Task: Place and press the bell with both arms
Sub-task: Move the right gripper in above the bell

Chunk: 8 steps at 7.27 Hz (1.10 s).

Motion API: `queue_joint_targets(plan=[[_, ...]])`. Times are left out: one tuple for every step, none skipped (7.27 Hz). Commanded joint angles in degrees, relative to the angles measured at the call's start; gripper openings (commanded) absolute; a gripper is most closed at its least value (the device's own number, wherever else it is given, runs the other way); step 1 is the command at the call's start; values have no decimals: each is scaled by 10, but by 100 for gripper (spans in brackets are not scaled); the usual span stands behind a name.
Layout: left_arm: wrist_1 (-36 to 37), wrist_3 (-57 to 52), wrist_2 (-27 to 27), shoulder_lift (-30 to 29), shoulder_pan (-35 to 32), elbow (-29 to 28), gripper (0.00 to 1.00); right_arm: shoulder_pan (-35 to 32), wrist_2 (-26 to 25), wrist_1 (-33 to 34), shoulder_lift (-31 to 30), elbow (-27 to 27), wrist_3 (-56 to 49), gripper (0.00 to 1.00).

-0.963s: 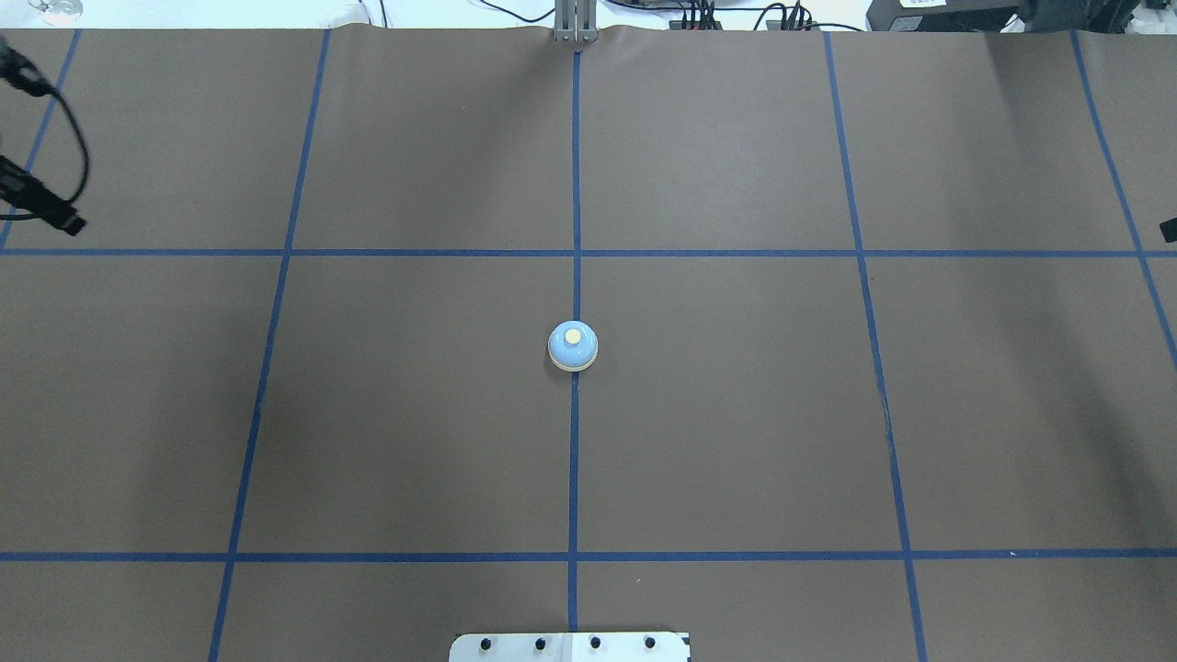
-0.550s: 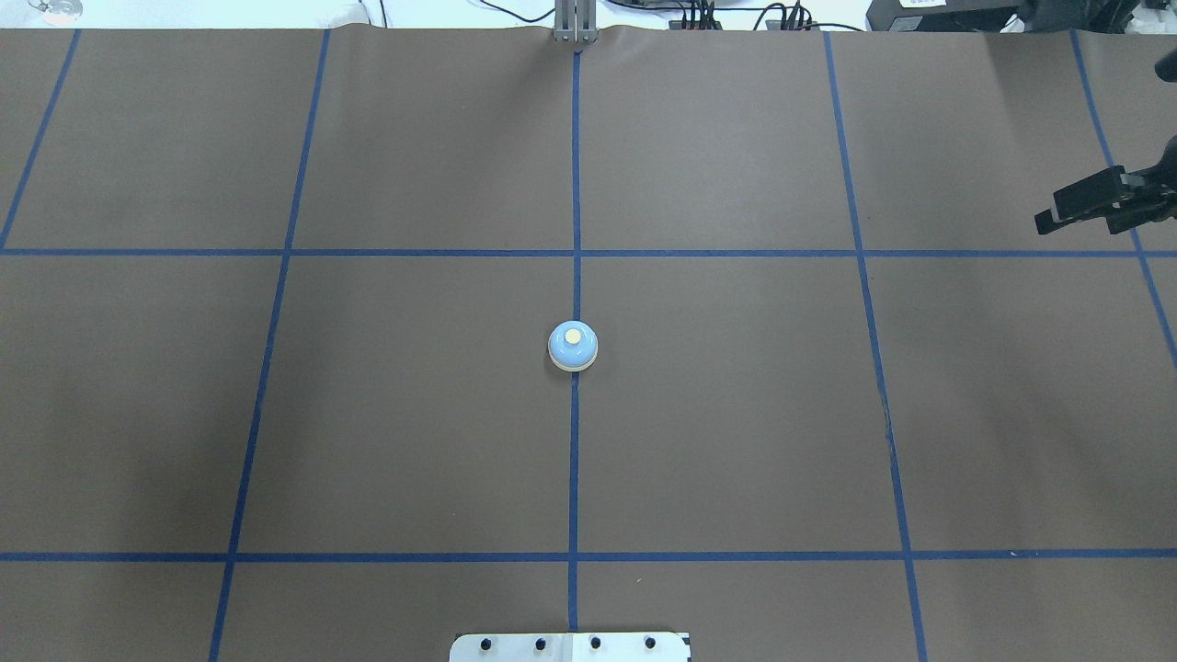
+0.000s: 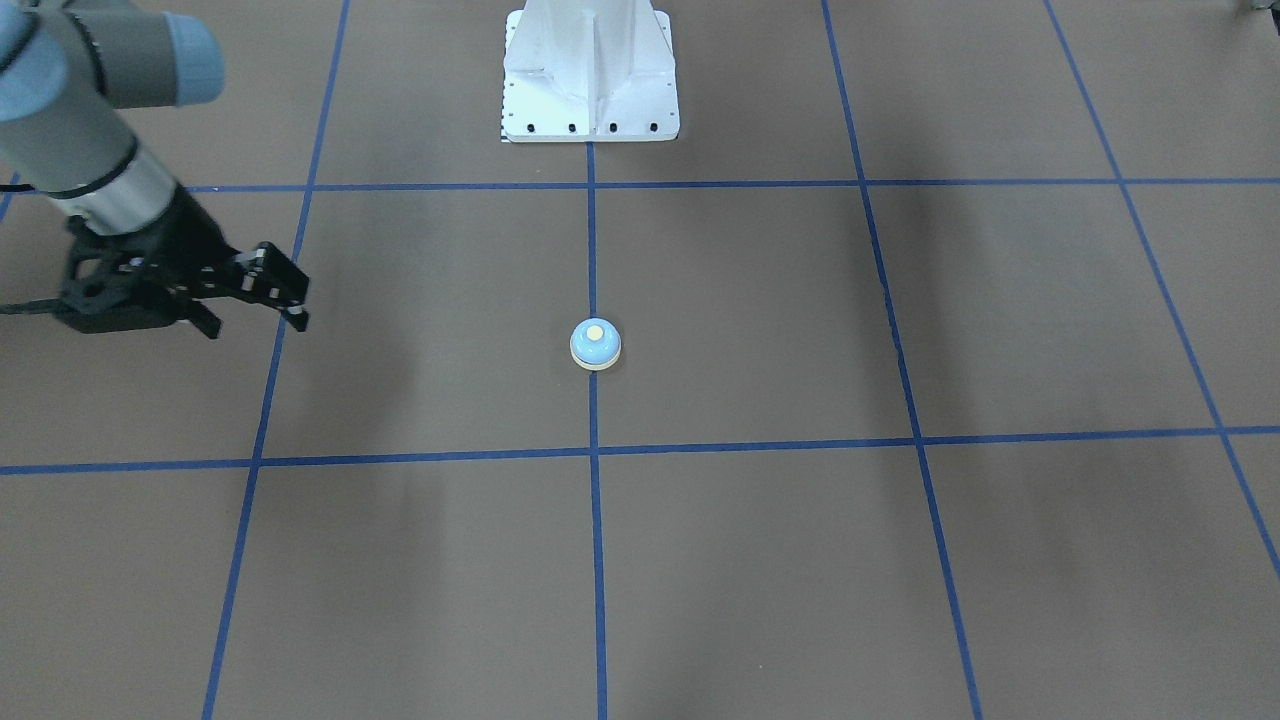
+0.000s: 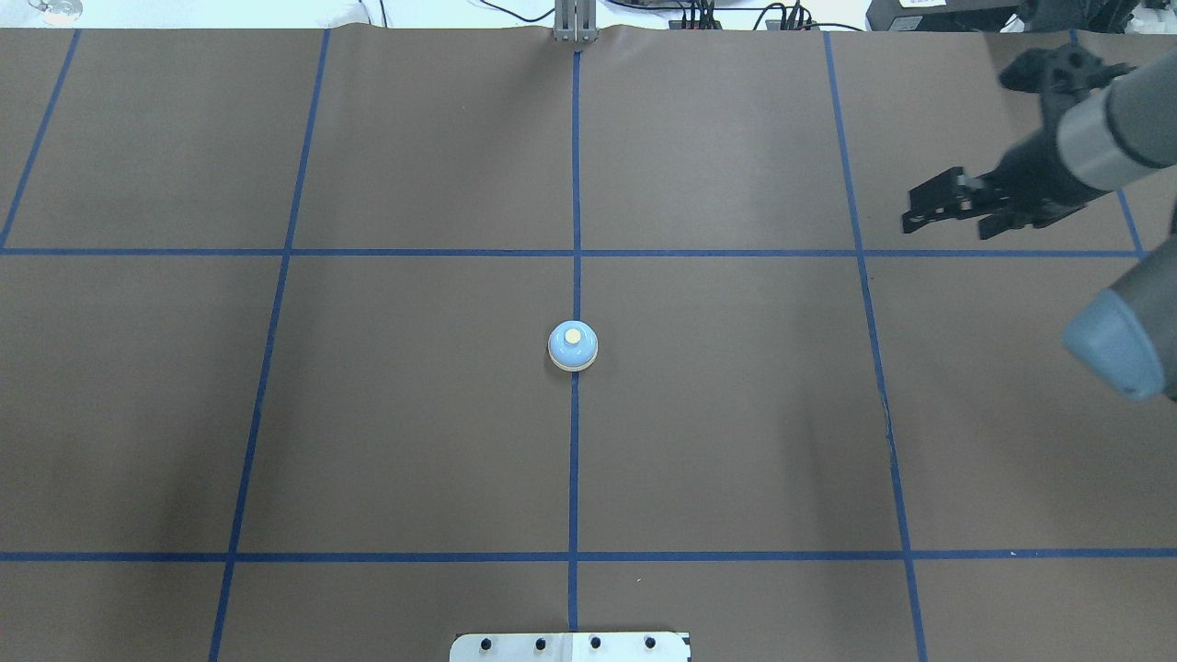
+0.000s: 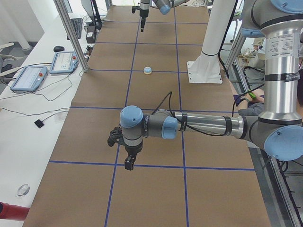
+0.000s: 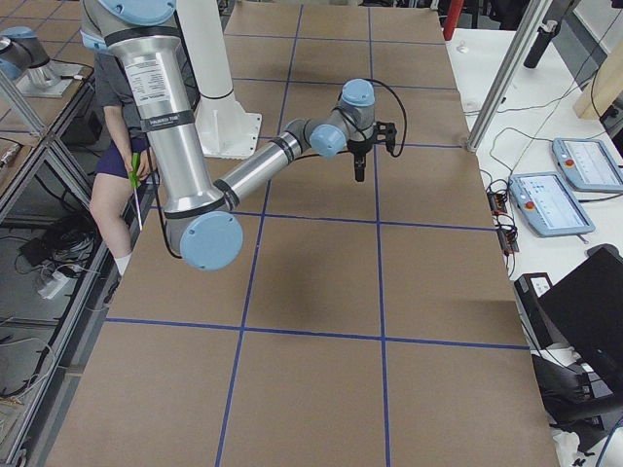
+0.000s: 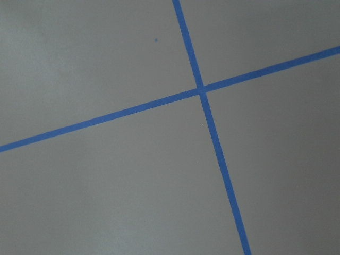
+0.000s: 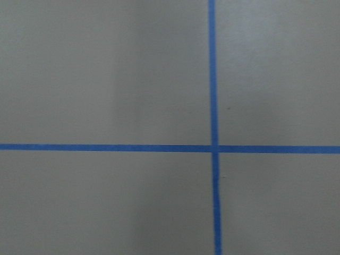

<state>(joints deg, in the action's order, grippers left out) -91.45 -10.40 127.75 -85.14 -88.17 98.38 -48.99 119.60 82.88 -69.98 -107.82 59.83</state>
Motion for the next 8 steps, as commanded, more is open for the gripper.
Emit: queue_joint_targets(plan=[[0,1,0,1,-1,1,100,98,-75,42,123,71,110,100],[-1,1,1,4,-1,1,100,129,-122,43,183,125,143,100],[-2,2,1,4,-1,1,100,143,-134,44,247,190,179,84],[-3,2,2,4,0,1,100,151,-132,51,272,218,190,35],[-3,3,2,4,0,1,100,165,-133,51,274,228,193,0],[-3,5,1,4,0,1,100,168,-131,50,283,237,193,0],[-4,5,1,4,0,1,100,176,-131,51,285,238,193,0],[-4,5,1,4,0,1,100,189,-133,51,284,239,199,0]])
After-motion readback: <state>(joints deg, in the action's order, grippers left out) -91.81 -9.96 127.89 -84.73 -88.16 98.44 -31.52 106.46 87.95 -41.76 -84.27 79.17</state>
